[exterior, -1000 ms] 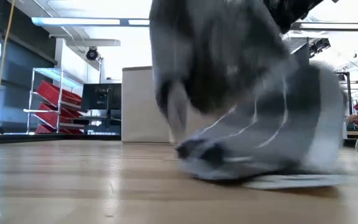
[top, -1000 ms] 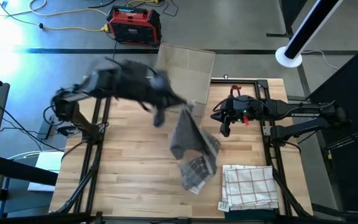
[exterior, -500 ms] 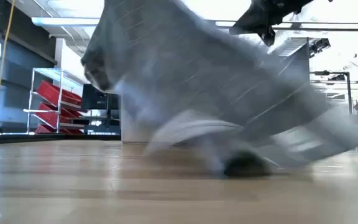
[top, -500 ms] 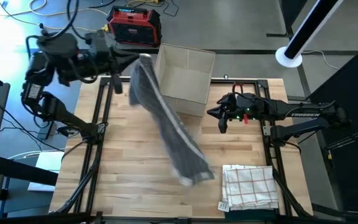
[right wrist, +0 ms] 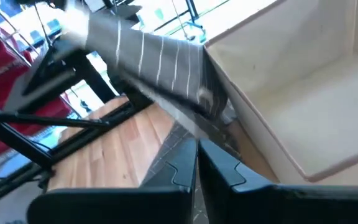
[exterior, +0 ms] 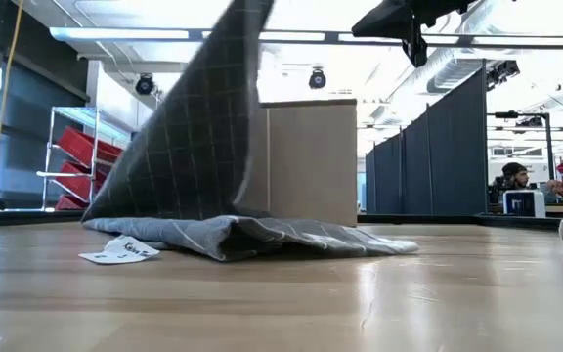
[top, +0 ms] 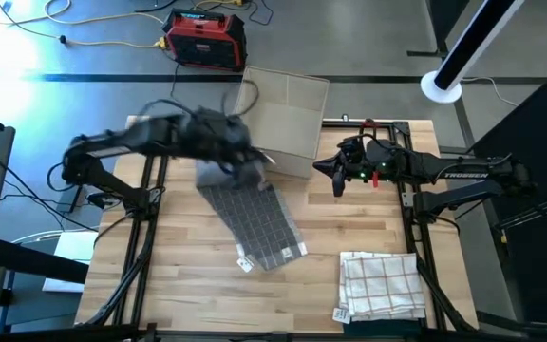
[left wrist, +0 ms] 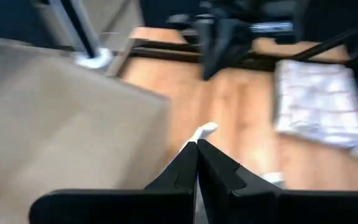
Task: Fold towel
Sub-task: Fold the gray patterned towel
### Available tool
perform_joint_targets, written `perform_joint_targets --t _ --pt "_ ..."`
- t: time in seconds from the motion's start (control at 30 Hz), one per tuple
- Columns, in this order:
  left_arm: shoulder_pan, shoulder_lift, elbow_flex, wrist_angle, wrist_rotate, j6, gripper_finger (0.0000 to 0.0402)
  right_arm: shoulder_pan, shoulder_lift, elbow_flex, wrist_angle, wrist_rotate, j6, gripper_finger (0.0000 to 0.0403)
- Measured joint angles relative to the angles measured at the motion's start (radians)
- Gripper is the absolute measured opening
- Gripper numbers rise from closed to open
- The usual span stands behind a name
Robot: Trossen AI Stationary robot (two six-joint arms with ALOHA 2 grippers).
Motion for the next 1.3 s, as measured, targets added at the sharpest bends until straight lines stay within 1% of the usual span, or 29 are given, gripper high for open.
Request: perform_joint_targets --t 0.03,0.1,0.2,0.27,0.33,0.47,0.6,0.67,0.73,0.77,0.87,0.9,0.93,0.97,1.0,1.03,1.1,1.13,1.2,1.27,1.3 --pt "0.001 0.001 -0.061 0.092 0.037 -0.029 0.0 0.0 0.0 0.0 0.0 0.0 0.009 0.0002" --pt "0.001 0.018 -0.164 0.257 0.073 -0.106 0.0 0.0 0.0 0.0 -0.001 -0.002 0.026 0.0002" --pt "0.002 0.059 -0.249 0.38 0.134 -0.223 0.0001 0.0 0.0 0.0 -0.006 -0.004 0.055 0.0002" --pt "0.002 0.092 -0.26 0.408 0.197 -0.27 0.0001 0.0 0.0 0.0 -0.006 -0.004 0.062 0.0002" --pt "0.002 0.122 -0.26 0.413 0.29 -0.278 0.0007 0.0 0.0 0.0 -0.006 -0.004 0.064 0.0002" --pt "0.003 0.144 -0.261 0.428 0.448 -0.305 0.0041 0.0 0.0 0.0 -0.011 -0.005 0.094 0.0002" --pt "0.016 0.112 -0.261 0.436 0.485 -0.287 0.0093 0.005 0.0 0.0 -0.04 -0.007 0.113 0.0002" --pt "0.017 0.077 -0.261 0.425 0.5 -0.211 0.0116 0.021 0.0 0.0 -0.072 -0.007 0.118 0.0002" --pt "0.015 0.022 -0.26 0.365 0.48 -0.131 0.0131 0.059 0.011 0.0 -0.117 -0.018 0.113 0.0002" --pt "0.011 -0.009 -0.259 0.315 0.447 -0.099 0.0135 0.085 0.021 0.0 -0.135 -0.027 0.113 0.0002" --pt "-0.002 -0.087 -0.259 0.072 0.282 0.01 0.0135 0.18 0.078 0.0 -0.174 -0.026 0.114 0.0002" --pt "-0.002 -0.097 -0.264 0.015 0.244 0.033 0.0133 0.193 0.092 -0.001 -0.177 -0.026 0.113 0.0002" --pt "-0.002 -0.108 -0.272 -0.022 0.219 0.053 0.0131 0.213 0.114 -0.002 -0.179 -0.015 0.114 0.0002" --pt "-0.001 -0.138 -0.299 -0.068 0.174 0.09 0.0125 0.256 0.16 0.0 -0.161 0.053 0.118 0.0002" --pt "0.005 -0.166 -0.328 -0.151 0.168 0.101 0.012 0.278 0.203 0.002 -0.117 0.076 0.122 0.0002" --pt "0.011 -0.187 -0.362 -0.188 0.172 0.1 0.0114 0.297 0.247 0.002 -0.089 0.096 0.122 0.0002" --pt "0.024 -0.207 -0.421 -0.12 0.178 0.089 0.01 0.318 0.338 -0.004 -0.06 0.141 0.112 0.0002" --pt "0.032 -0.22 -0.464 -0.12 0.173 0.084 0.0093 0.317 0.376 -0.001 -0.02 0.156 0.107 0.0002" --pt "0.042 -0.228 -0.547 -0.147 0.168 0.055 0.0077 0.313 0.445 0.019 0.073 0.159 0.107 0.0002" --pt "0.042 -0.231 -0.597 -0.054 0.157 0.02 0.0063 0.311 0.511 0.02 0.092 0.158 0.132 0.0002" --pt "0.041 -0.236 -0.624 -0.038 0.152 0.017 0.0057 0.306 0.546 0.021 0.099 0.159 0.137 0.0002"
